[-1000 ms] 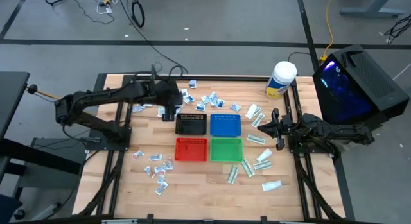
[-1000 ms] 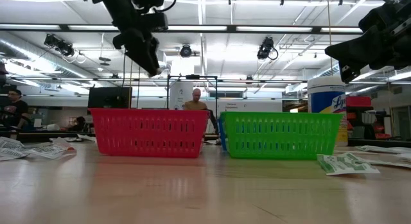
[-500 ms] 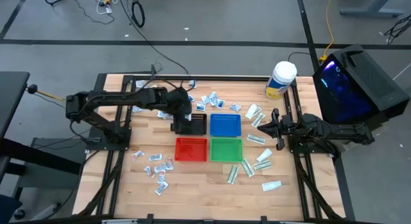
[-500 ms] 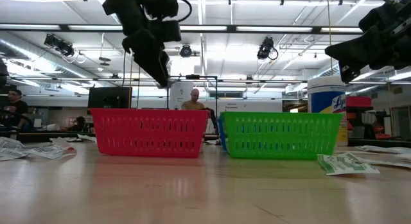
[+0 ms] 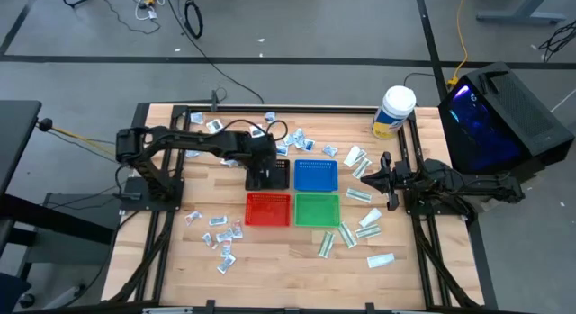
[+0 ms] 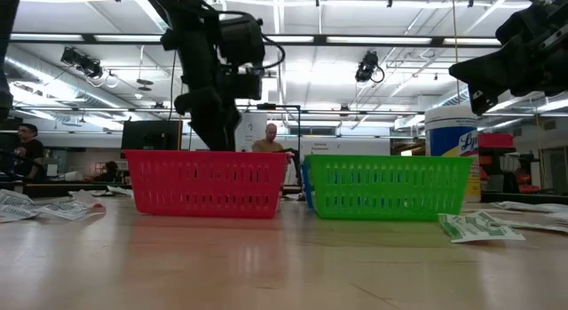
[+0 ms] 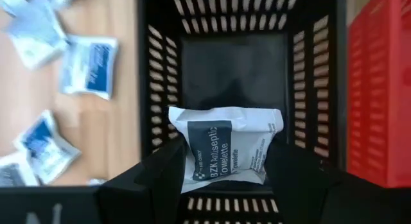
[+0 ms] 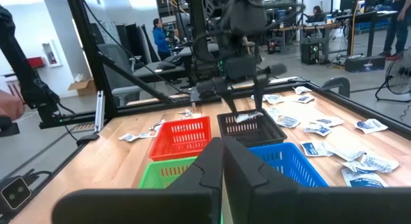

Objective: Pick & Place First Aid Supplies
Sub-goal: Put the gray towelette pack into the black bin, then put the orange ointment pack into the orange bin

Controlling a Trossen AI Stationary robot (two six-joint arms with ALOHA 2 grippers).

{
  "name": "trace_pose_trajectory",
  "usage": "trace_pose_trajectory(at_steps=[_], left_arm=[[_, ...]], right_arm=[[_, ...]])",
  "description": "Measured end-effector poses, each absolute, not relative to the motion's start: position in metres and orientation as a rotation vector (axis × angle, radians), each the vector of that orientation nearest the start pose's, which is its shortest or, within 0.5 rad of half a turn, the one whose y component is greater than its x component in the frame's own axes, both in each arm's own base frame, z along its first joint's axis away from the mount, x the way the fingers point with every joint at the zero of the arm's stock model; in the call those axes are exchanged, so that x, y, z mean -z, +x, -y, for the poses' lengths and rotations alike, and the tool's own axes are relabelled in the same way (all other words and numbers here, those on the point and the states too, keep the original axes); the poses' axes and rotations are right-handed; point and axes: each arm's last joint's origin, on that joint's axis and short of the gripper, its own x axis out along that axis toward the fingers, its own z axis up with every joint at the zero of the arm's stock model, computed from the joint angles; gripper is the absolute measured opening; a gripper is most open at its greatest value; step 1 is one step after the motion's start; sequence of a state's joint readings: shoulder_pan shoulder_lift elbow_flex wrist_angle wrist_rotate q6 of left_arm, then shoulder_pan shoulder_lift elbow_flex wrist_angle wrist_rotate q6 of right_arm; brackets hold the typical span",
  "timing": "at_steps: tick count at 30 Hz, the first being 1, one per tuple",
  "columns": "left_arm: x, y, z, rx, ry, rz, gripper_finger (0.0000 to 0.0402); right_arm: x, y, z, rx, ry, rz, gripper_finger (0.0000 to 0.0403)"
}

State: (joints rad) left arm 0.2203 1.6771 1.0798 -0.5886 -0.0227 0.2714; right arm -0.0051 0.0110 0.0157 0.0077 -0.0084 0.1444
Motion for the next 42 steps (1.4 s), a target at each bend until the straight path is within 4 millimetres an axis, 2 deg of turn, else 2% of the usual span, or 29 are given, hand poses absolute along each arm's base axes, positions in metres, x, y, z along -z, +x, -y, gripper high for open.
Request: trace_pose_trajectory(at_steps=[6,14,17,24,30,37,42], left_arm=[[-0.174,0.316,-0.071,-0.044,0.114,-1.246,0.0213],[-0.172,0.318,-0.072,-0.046,0.115,-1.243,0.0222],[-0.173,0.318,-0.073,-0.063,0.093,-1.236,0.0243],[-0.175,0.317,-0.074,-0.096,0.042,-1.242,0.0329],[-0.201,0.321,-0.075,-0.091,0.038,-1.308,0.0360],[-0.253,0.328,-0.080,-0.084,0.065,-1.330,0.0362],[-0.278,0.327,-0.080,-0.081,0.099,-1.348,0.0362]], right_arm=[[-0.169,0.097,0.000,-0.004,0.144,0.012,0.0018],[-0.169,0.097,0.000,-0.004,0.144,0.013,0.0018],[-0.169,0.097,0.000,-0.004,0.144,0.012,0.0018],[-0.169,0.097,0.000,-0.004,0.144,0.012,0.0018],[-0.169,0.097,0.000,-0.004,0.145,0.012,0.0018],[-0.169,0.097,0.000,-0.004,0.144,0.012,0.0018],[-0.169,0.097,0.000,-0.004,0.145,0.012,0.0018]])
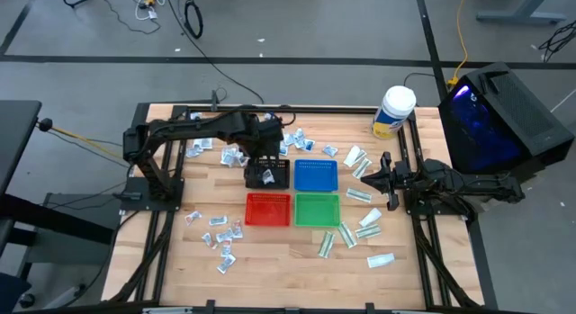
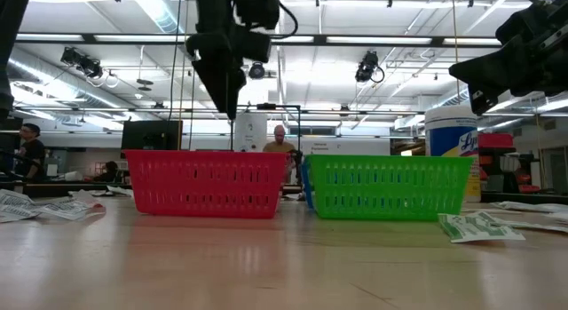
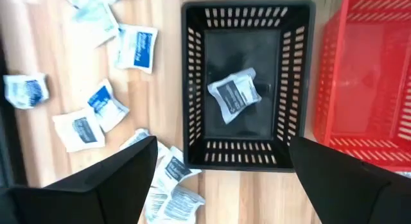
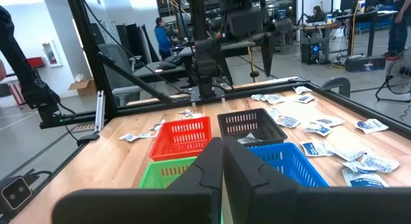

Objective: Pick & Place First Aid Supplies
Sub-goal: Put the orange ointment pack into the orange bin

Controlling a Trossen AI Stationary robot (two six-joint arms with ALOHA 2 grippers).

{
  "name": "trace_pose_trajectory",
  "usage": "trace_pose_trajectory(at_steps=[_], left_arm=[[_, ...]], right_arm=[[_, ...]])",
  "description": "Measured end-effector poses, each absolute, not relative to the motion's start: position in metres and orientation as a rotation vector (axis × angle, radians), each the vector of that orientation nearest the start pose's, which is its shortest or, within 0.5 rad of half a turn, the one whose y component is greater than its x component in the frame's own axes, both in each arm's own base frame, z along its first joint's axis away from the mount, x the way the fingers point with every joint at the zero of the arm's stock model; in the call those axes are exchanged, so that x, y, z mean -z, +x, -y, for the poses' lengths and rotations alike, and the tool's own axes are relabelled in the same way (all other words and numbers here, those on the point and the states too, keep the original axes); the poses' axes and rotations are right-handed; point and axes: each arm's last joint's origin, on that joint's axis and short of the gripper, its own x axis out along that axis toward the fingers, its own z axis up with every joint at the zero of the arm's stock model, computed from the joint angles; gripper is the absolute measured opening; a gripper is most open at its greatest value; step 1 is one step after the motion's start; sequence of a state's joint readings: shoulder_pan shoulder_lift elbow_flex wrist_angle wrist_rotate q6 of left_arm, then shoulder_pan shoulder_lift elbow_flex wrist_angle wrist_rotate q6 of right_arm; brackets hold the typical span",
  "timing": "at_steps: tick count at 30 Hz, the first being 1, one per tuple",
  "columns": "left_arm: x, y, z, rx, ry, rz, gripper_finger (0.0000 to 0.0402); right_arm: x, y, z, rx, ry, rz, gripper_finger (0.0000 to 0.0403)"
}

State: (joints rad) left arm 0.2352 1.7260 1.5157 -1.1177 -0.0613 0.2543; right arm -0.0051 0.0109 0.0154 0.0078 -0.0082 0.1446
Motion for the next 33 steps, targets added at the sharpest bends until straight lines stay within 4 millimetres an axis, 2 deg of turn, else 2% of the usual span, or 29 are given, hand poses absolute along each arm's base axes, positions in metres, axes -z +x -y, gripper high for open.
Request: trace_pose_trajectory(at_steps=[4,8,12,25,33], left_arm=[[-0.283,0.324,-0.080,-0.081,0.099,-1.370,0.0362],[-0.279,0.322,-0.079,-0.079,0.093,-1.392,0.0362],[-0.278,0.306,-0.072,-0.077,0.085,-1.410,0.0362],[-0.277,0.255,-0.030,-0.086,0.046,-1.379,0.0362],[-0.255,0.225,0.000,-0.040,-0.003,-1.409,0.0362]], right_arm=[[-0.169,0.097,0.000,-0.004,0.145,0.012,0.0018],[-0.169,0.097,0.000,-0.004,0.144,0.012,0.0018],[-0.169,0.097,0.000,-0.004,0.144,0.012,0.0018],[-0.169,0.097,0.000,-0.004,0.145,0.011,0.0018],[-0.169,0.097,0.000,-0.004,0.144,0.011,0.0018]])
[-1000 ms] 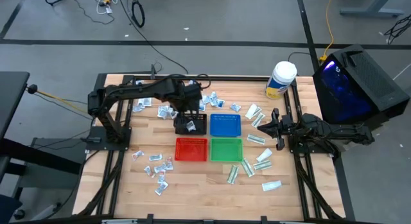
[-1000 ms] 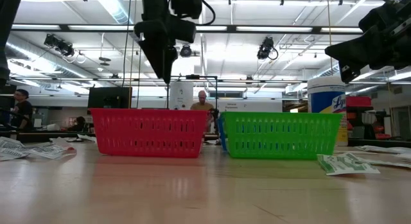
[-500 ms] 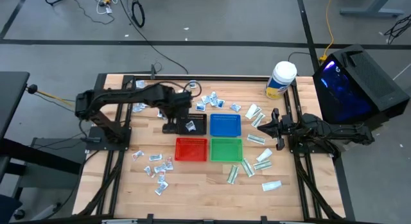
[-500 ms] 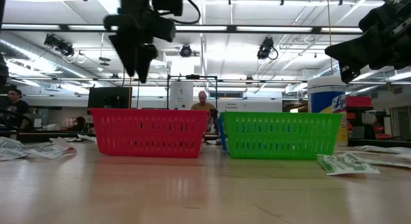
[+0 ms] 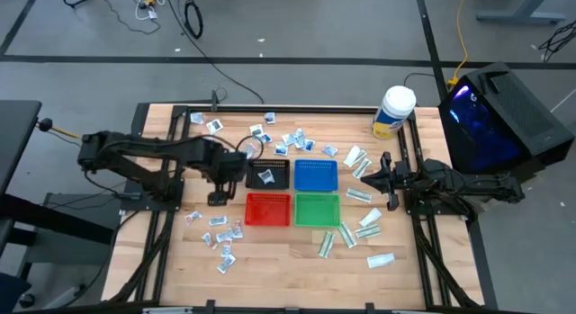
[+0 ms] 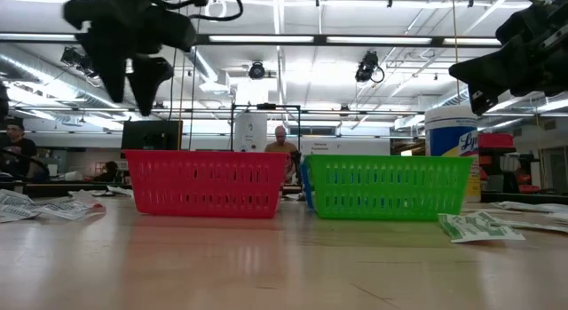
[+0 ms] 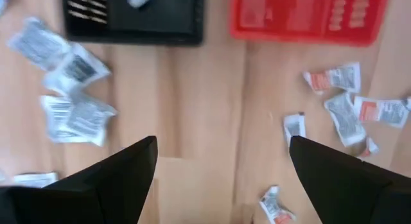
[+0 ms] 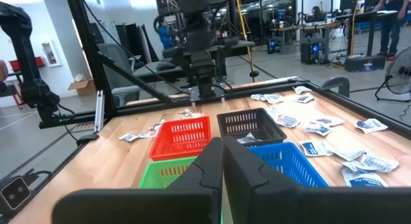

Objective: Pick & Place First Aid Supplies
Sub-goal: Put the orange ointment pack into the orange bin

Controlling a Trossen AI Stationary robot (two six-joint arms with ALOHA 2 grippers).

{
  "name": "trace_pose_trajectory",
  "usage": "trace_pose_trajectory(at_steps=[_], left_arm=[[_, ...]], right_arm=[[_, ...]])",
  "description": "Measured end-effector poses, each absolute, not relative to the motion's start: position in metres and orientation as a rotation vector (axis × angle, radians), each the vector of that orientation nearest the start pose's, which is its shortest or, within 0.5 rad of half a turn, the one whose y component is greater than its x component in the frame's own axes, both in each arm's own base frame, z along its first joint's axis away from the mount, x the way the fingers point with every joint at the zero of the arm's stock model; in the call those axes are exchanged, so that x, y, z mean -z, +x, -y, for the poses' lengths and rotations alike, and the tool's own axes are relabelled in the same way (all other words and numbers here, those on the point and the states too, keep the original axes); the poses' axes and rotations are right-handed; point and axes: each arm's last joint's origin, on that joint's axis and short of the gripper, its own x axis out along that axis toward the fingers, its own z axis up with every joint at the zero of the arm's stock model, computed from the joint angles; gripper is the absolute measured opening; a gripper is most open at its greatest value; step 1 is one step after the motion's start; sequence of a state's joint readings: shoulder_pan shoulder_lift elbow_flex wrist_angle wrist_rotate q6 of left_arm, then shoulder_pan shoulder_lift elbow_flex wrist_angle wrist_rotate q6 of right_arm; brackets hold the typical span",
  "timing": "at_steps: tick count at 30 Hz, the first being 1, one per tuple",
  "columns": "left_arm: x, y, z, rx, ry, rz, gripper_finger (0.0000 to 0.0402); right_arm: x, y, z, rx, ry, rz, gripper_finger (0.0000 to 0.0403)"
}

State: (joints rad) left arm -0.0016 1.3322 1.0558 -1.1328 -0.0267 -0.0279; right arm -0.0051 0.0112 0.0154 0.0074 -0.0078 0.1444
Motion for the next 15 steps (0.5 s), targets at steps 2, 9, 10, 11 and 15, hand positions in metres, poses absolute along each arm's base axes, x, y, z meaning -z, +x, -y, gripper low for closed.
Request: trace_pose_trajectory(at_steps=[2,9,10,11,15], left_arm=[[-0.248,0.220,0.007,-0.022,0.009,-1.436,0.0362],[-0.230,0.210,0.028,0.027,0.051,-1.472,0.0362],[-0.229,0.209,0.031,0.025,0.051,-1.472,0.0362],[-0.227,0.209,0.035,0.027,0.051,-1.466,0.0362],[-0.220,0.207,0.049,0.046,0.086,-1.439,0.0362]], right_arm=[[-0.169,0.097,0.000,-0.004,0.144,0.012,0.0018],[-0.169,0.097,0.000,-0.004,0.144,0.012,0.0018],[-0.169,0.097,0.000,-0.004,0.145,0.012,0.0018],[-0.169,0.097,0.000,-0.004,0.144,0.012,0.0018],[-0.169,0.097,0.000,-0.004,0.144,0.012,0.0018]])
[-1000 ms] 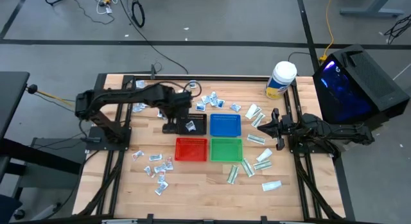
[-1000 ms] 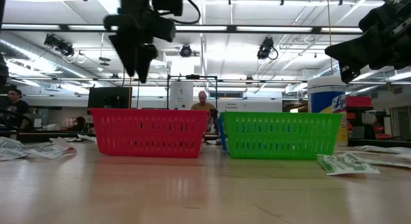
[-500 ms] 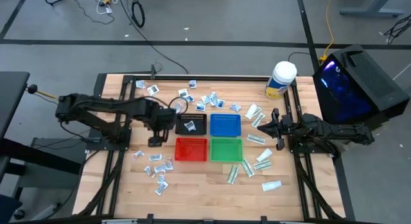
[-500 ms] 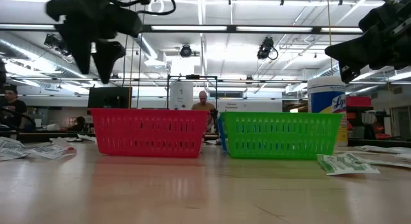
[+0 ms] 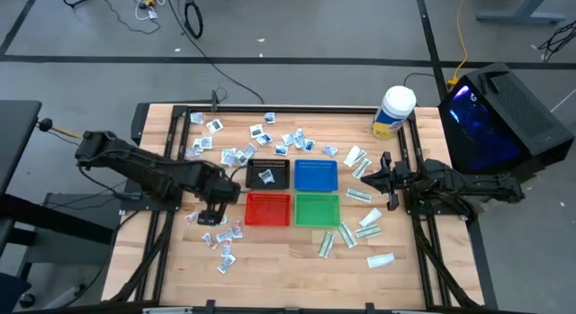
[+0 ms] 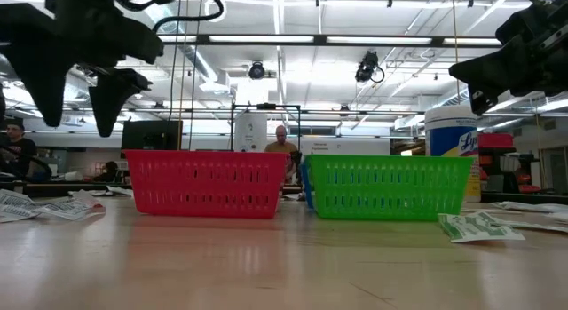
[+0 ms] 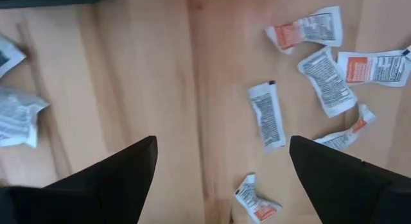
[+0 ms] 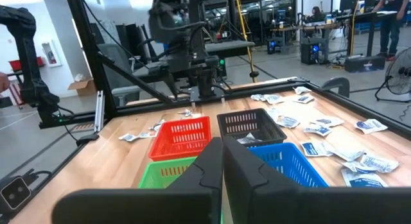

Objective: Pick & Place First Aid Supplies
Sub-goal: Put the orange ointment pack into the orange bin

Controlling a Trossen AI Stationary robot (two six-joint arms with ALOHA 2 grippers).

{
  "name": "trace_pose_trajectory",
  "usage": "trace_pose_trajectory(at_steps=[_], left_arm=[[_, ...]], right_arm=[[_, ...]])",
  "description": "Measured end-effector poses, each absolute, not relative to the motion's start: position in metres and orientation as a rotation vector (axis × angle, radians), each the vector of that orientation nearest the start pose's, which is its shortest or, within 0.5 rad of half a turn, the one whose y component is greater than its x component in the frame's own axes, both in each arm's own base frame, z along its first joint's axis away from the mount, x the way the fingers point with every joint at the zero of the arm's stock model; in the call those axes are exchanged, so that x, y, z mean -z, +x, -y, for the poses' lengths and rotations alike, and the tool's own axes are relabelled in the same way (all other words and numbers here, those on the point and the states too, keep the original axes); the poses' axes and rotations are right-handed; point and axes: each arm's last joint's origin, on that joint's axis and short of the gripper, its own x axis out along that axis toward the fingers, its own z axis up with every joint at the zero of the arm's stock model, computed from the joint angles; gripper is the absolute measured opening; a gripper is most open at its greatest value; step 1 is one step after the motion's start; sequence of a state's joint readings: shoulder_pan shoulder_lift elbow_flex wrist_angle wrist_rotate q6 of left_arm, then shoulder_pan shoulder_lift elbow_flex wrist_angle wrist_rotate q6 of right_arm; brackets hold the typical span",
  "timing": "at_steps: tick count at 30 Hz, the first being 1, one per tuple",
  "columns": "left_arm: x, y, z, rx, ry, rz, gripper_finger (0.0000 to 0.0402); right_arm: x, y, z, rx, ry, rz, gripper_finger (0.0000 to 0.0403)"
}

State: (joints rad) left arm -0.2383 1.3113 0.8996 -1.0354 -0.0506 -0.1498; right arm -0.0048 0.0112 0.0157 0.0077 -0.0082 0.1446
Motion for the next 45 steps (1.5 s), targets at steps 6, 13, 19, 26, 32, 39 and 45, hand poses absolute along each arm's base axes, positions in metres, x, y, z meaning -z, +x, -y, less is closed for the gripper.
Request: trace_pose_trajectory(at_steps=[6,13,19,26,32,39,45], left_arm=[[-0.218,0.202,0.069,0.023,0.163,-1.403,0.0362],[-0.219,0.202,0.088,-0.055,0.155,-1.282,0.0362],[-0.218,0.206,0.092,-0.078,0.059,-1.262,0.0362],[-0.194,0.199,0.091,-0.079,-0.049,-1.302,0.0362],[-0.171,0.191,0.087,-0.147,-0.088,-1.298,0.0362],[-0.154,0.181,0.087,-0.117,-0.089,-1.328,0.0362],[-0.147,0.174,0.091,-0.083,-0.075,-1.347,0.0362]], right_arm=[[-0.169,0.097,0.000,-0.004,0.145,0.012,0.0018],[-0.169,0.097,0.000,-0.004,0.145,0.012,0.0018],[-0.169,0.097,0.000,-0.004,0.144,0.012,0.0018],[-0.169,0.097,0.000,-0.004,0.144,0.012,0.0018],[-0.169,0.097,0.000,-0.004,0.144,0.012,0.0018],[-0.169,0.097,0.000,-0.005,0.144,0.012,0.0018],[-0.169,0.097,0.000,-0.004,0.144,0.012,0.0018]])
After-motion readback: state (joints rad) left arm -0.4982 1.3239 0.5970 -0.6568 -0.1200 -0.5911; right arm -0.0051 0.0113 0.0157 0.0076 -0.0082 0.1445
